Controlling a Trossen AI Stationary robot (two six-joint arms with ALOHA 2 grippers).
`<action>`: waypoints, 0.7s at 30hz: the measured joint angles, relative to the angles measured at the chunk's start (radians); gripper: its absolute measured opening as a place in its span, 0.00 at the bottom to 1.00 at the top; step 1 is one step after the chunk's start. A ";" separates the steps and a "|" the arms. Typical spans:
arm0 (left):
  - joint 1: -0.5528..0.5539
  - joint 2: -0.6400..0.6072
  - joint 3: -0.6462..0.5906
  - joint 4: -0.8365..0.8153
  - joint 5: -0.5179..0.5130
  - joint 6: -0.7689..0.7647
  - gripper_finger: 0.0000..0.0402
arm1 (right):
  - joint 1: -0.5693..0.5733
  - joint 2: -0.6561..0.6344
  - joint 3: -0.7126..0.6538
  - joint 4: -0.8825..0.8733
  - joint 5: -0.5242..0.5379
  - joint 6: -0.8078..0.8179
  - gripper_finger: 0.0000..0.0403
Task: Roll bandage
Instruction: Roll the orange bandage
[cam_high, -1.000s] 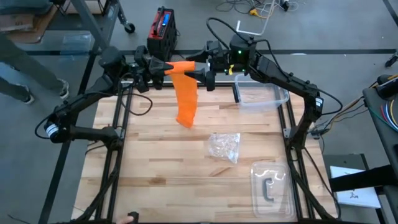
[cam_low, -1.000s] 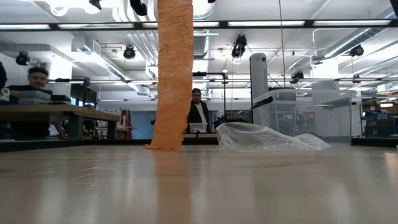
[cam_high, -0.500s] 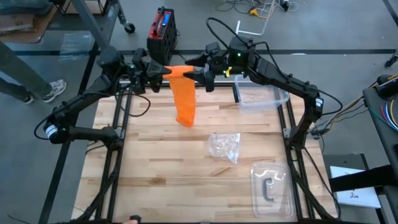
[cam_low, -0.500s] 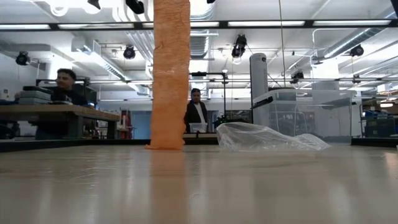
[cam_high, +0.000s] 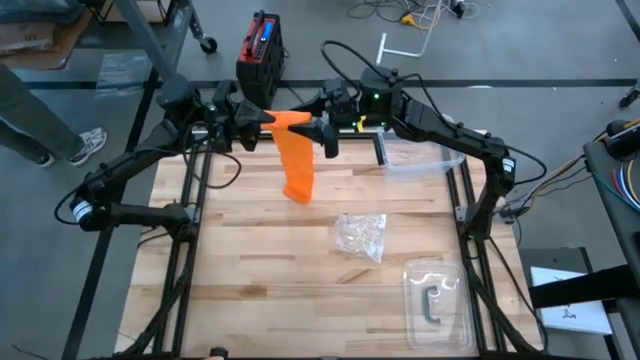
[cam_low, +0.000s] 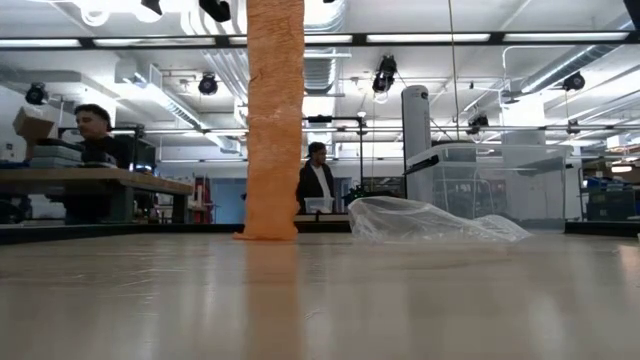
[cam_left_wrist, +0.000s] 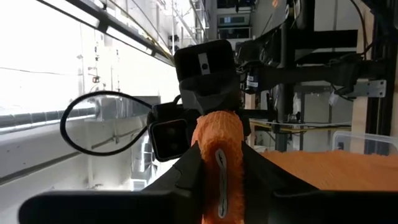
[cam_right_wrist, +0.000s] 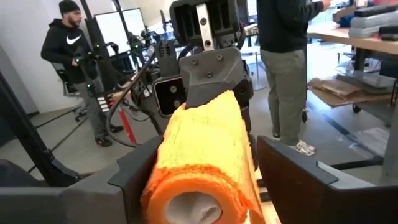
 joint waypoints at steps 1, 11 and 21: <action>0.000 0.000 0.000 0.000 -0.004 -0.028 0.17 | 0.000 0.000 0.000 0.004 0.000 -0.010 0.55; 0.001 -0.003 0.000 0.004 -0.044 -0.387 0.29 | 0.000 0.000 0.000 0.013 0.014 -0.129 0.34; 0.002 -0.020 0.000 0.002 -0.262 -0.860 0.61 | 0.001 -0.002 0.002 0.031 0.072 -0.349 0.27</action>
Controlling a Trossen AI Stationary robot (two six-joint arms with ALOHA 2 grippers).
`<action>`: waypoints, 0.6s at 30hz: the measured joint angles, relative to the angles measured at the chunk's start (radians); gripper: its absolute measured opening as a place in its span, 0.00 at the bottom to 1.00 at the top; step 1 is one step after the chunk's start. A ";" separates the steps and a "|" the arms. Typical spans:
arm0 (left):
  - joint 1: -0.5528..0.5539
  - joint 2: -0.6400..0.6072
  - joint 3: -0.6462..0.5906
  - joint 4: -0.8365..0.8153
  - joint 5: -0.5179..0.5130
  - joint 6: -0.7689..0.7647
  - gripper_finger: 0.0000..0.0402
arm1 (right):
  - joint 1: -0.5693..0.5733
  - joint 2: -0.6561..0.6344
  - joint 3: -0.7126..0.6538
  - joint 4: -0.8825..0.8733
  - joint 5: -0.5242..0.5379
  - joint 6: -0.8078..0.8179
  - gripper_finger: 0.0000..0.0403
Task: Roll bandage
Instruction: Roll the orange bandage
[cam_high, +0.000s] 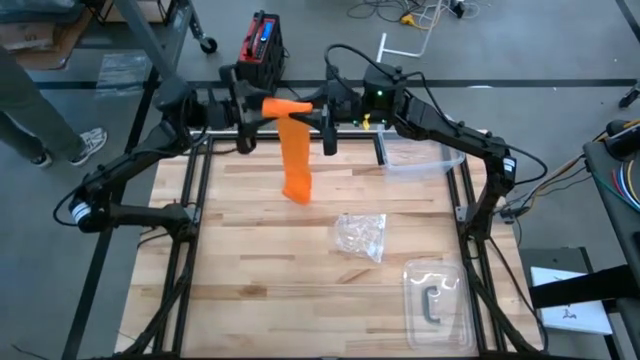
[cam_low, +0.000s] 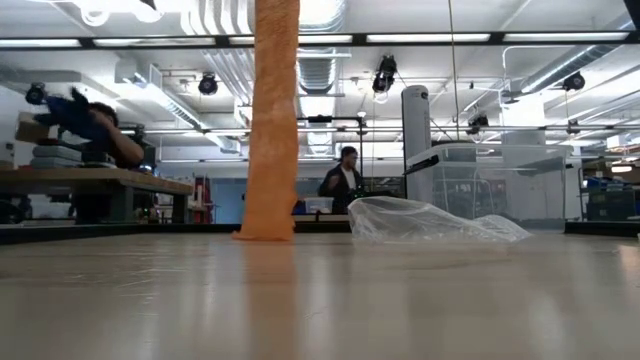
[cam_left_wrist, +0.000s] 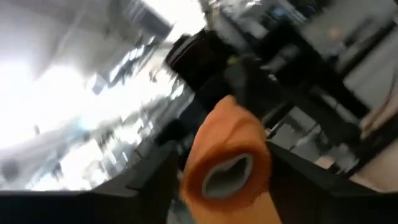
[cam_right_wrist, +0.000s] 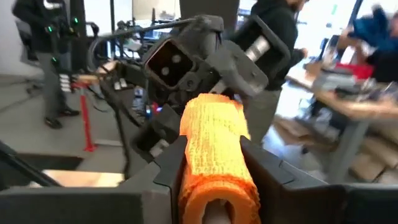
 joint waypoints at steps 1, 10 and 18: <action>0.000 -0.001 0.000 -0.003 -0.003 -0.063 0.64 | 0.001 0.000 0.000 0.007 0.009 -0.030 0.28; 0.001 -0.005 0.000 -0.007 0.000 -0.278 0.81 | 0.003 0.006 0.000 0.016 0.032 -0.200 0.27; 0.001 -0.005 0.000 -0.004 0.001 -0.368 0.78 | 0.006 0.010 -0.002 0.013 0.034 -0.280 0.28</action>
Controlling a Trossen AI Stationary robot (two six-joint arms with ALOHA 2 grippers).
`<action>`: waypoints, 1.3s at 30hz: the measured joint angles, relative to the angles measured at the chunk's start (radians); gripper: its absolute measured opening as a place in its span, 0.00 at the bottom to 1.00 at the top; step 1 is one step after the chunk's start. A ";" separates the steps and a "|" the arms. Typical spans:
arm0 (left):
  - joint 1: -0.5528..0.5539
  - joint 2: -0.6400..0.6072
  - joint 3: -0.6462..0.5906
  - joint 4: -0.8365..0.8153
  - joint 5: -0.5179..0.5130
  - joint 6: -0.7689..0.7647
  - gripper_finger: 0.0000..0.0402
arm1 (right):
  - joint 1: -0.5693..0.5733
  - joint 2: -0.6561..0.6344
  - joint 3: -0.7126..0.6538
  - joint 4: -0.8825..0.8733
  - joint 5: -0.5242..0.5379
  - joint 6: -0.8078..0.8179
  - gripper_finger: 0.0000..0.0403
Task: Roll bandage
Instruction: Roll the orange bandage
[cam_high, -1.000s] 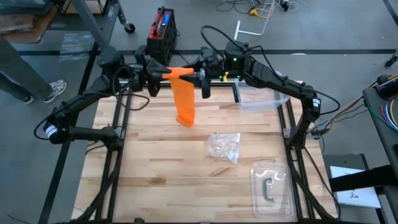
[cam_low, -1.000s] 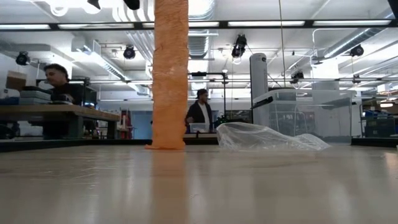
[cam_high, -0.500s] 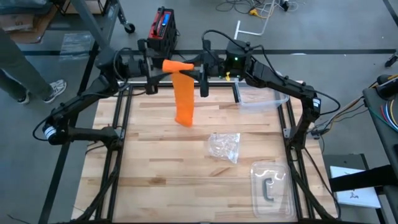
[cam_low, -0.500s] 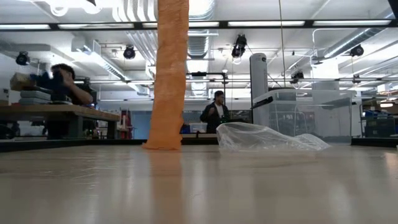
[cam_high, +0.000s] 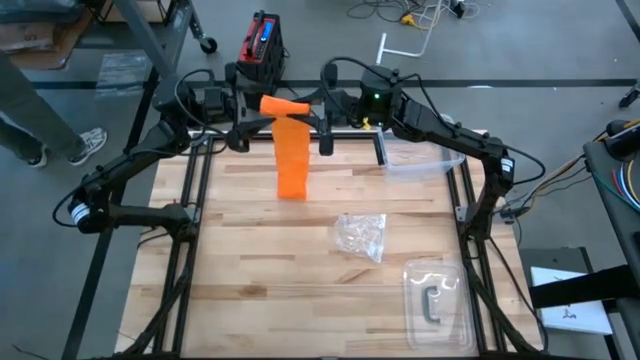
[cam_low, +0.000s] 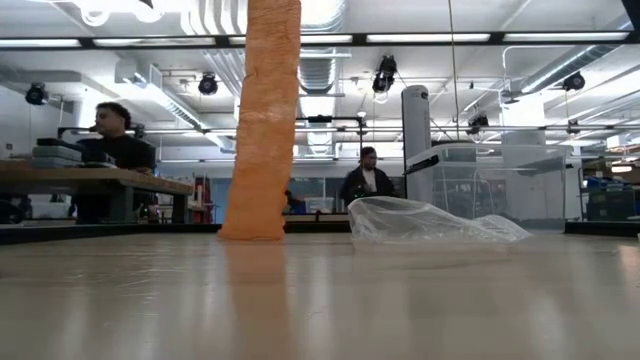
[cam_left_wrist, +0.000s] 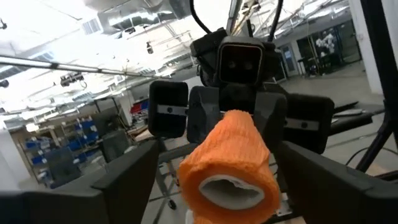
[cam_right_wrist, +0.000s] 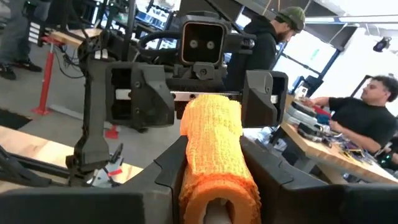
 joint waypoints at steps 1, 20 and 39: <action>0.000 0.000 0.000 -0.001 0.000 -0.010 0.77 | 0.001 0.000 0.000 0.000 0.000 -0.015 0.28; 0.000 0.001 0.000 -0.049 0.004 -0.160 0.56 | 0.008 0.000 -0.001 -0.001 0.004 -0.160 0.26; 0.000 0.002 0.000 -0.025 0.051 -0.105 0.18 | 0.008 0.000 -0.003 -0.002 0.000 -0.059 0.36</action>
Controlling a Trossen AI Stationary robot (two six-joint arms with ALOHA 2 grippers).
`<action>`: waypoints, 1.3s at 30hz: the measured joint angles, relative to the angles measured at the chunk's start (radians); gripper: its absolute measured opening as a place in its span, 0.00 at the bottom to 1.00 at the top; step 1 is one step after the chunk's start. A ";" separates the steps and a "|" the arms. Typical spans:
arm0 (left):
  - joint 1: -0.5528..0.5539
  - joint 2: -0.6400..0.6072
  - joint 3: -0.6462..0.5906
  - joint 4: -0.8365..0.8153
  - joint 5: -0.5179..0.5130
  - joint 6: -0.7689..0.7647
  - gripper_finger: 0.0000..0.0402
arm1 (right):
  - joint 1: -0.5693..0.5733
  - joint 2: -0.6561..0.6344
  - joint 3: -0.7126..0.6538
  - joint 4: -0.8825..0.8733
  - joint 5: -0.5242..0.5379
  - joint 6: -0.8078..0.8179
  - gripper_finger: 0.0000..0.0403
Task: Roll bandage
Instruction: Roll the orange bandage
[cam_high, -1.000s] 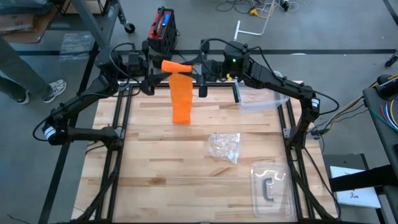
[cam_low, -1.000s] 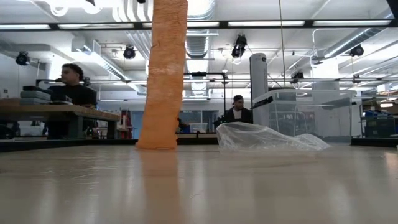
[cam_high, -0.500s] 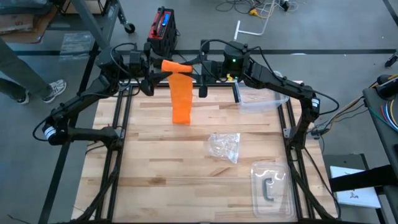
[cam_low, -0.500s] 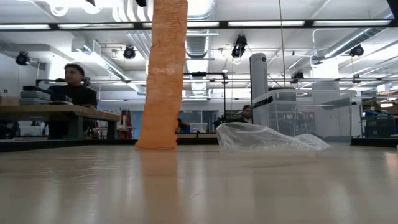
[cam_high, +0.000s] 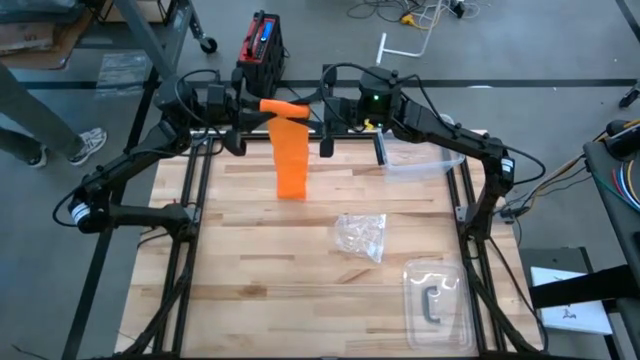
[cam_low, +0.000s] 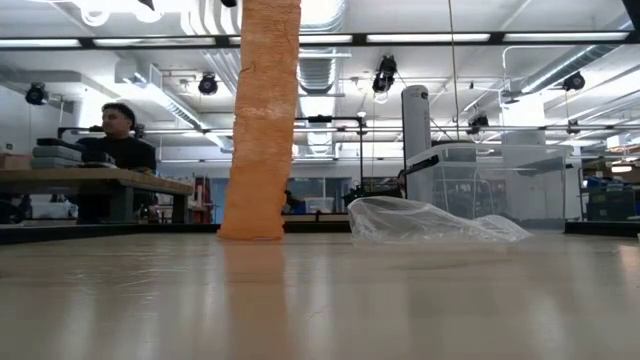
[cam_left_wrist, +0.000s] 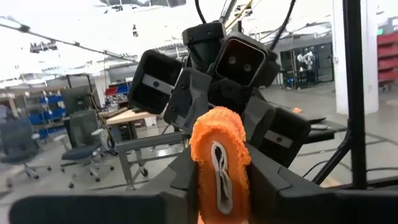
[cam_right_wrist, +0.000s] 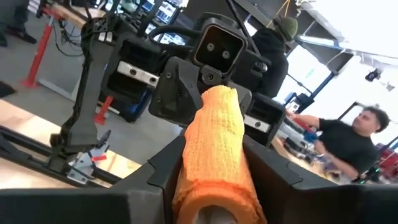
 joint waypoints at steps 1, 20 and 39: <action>0.000 0.000 0.000 0.003 0.000 0.022 0.17 | 0.000 0.000 0.003 0.002 0.000 0.050 0.37; -0.001 0.000 0.000 0.154 0.001 0.264 0.17 | -0.003 -0.006 0.125 -0.137 -0.001 0.402 0.71; -0.003 0.000 0.000 0.154 0.054 0.440 0.19 | -0.003 -0.004 0.124 -0.127 -0.009 0.443 0.61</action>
